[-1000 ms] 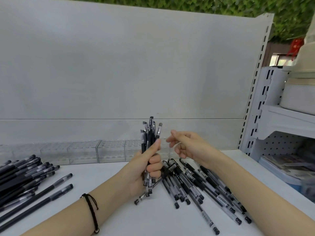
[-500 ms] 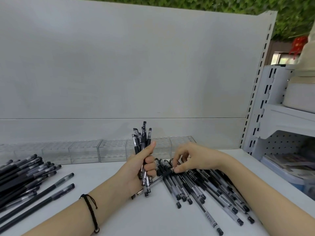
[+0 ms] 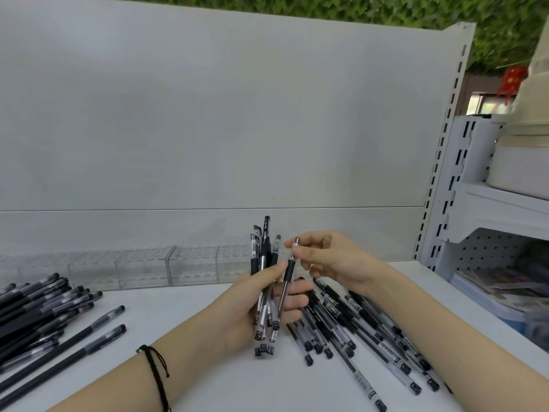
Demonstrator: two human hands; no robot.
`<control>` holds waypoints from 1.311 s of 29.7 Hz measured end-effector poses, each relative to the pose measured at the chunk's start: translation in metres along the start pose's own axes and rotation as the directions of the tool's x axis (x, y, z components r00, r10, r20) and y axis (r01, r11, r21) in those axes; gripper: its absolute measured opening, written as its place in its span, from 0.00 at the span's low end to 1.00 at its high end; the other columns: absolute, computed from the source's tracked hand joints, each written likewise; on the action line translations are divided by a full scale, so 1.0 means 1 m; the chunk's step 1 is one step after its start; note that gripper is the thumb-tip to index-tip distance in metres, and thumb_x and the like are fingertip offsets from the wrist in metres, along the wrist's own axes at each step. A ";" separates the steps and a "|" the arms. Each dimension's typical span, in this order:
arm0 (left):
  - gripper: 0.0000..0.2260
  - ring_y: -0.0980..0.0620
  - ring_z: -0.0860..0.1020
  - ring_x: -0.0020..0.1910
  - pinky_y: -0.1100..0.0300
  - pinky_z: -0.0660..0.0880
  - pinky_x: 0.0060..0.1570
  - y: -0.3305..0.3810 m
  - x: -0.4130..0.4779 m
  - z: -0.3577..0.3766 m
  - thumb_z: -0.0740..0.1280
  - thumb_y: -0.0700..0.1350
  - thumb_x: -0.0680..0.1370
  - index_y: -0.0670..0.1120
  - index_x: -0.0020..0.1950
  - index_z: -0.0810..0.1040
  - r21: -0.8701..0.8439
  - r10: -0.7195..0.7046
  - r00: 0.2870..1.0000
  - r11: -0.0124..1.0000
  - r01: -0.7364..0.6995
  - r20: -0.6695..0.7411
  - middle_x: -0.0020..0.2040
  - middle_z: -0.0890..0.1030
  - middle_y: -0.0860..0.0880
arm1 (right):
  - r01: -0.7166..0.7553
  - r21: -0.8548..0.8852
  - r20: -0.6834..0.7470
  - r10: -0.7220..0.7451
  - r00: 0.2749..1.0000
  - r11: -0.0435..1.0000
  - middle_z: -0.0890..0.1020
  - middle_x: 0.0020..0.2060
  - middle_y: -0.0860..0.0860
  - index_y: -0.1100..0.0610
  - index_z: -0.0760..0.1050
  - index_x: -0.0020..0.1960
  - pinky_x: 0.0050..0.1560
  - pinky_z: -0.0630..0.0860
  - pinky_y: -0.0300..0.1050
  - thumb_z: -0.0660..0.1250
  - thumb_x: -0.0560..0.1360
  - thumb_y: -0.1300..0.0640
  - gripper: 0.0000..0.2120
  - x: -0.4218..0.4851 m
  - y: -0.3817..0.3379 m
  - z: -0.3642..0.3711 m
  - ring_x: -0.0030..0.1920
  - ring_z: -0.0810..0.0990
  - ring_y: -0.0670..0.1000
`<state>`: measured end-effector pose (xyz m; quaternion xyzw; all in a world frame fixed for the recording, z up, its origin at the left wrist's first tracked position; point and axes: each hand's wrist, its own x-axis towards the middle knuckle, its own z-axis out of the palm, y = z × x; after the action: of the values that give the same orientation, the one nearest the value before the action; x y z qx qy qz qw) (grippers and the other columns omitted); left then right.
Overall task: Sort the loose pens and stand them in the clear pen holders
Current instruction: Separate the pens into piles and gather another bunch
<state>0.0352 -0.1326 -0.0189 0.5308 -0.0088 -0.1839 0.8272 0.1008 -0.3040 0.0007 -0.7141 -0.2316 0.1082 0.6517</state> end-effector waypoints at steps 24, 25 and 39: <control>0.10 0.51 0.80 0.30 0.56 0.81 0.33 -0.003 0.006 -0.004 0.68 0.41 0.77 0.45 0.57 0.79 -0.132 0.035 0.999 0.990 -0.040 -0.040 0.44 0.85 0.44 | -0.314 -0.811 -0.242 0.206 0.948 0.494 0.75 0.33 0.51 0.65 0.81 0.47 0.34 0.67 0.40 0.75 0.66 0.47 0.21 0.005 0.010 0.003 0.33 0.72 0.49; 0.10 0.52 0.79 0.29 0.58 0.80 0.31 -0.003 0.007 -0.004 0.67 0.40 0.77 0.47 0.58 0.79 -0.132 0.055 0.998 0.990 -0.059 -0.031 0.42 0.84 0.45 | -0.315 -0.820 -0.246 0.203 0.948 0.478 0.74 0.32 0.52 0.66 0.80 0.46 0.35 0.67 0.41 0.75 0.65 0.48 0.21 0.006 0.010 0.005 0.34 0.72 0.50; 0.17 0.56 0.67 0.23 0.64 0.67 0.21 -0.001 0.008 -0.006 0.73 0.47 0.68 0.47 0.55 0.77 -0.123 0.069 0.996 0.990 -0.076 -0.058 0.29 0.71 0.51 | -0.375 -0.677 -0.215 0.316 0.924 0.633 0.75 0.31 0.52 0.54 0.76 0.38 0.26 0.65 0.38 0.77 0.67 0.53 0.11 0.006 0.007 0.001 0.32 0.71 0.51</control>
<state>0.0441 -0.1305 -0.0237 0.4821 0.0056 -0.1397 0.8649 0.1069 -0.3011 -0.0052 -0.9428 -0.0892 0.1065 0.3030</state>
